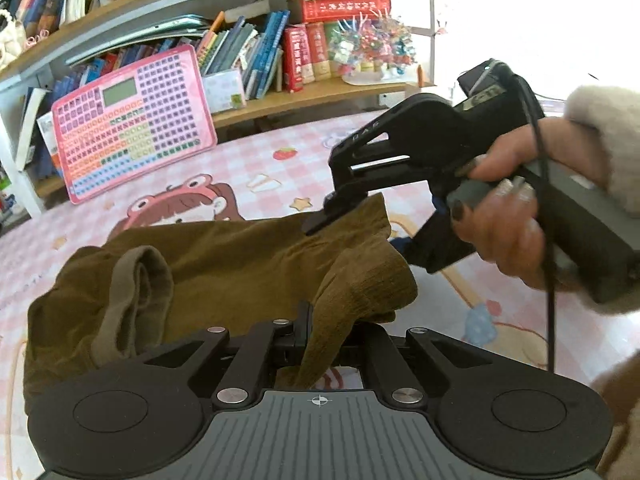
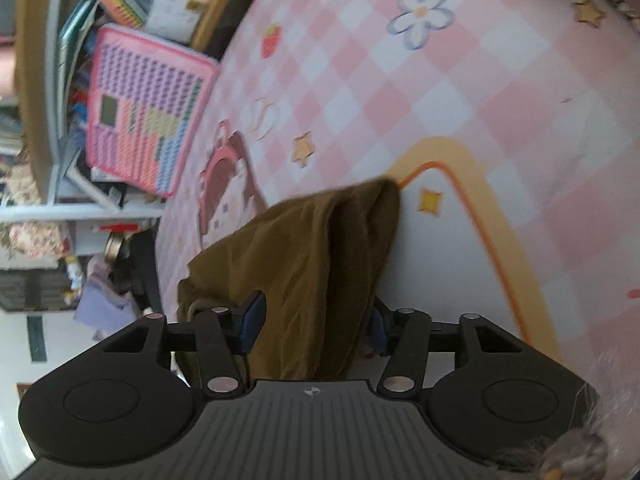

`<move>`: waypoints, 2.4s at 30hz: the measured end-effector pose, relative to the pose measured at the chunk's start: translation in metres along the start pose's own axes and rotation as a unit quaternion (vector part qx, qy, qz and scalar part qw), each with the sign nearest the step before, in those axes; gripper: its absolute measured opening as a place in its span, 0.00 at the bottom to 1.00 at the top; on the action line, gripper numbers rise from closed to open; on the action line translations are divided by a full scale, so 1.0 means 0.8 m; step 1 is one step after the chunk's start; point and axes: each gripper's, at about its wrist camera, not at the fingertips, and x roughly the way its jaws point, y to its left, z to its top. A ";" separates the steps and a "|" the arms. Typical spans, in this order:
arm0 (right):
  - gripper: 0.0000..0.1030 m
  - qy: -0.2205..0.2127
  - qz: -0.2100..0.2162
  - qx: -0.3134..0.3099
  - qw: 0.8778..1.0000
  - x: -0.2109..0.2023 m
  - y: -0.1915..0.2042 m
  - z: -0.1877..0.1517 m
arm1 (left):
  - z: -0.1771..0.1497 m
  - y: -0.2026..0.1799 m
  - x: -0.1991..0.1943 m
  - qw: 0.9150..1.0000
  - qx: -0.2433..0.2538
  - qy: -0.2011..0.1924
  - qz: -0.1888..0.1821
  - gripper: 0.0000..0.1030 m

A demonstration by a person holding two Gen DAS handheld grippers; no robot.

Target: Fold clothes

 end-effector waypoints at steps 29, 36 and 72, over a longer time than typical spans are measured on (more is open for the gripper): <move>0.10 -0.056 0.063 -0.207 0.975 0.029 0.217 -0.072 | -0.041 0.185 -0.080 0.962 -0.238 -0.078 -0.112 0.04; 0.20 -0.072 -0.009 -0.263 0.962 0.112 0.258 -0.130 | -0.086 0.256 -0.082 0.962 -0.242 -0.019 -0.129 0.18; 0.55 -0.200 -0.171 -0.299 0.917 0.121 0.178 -0.251 | -0.024 0.331 -0.018 0.980 -0.082 -0.105 -0.149 0.06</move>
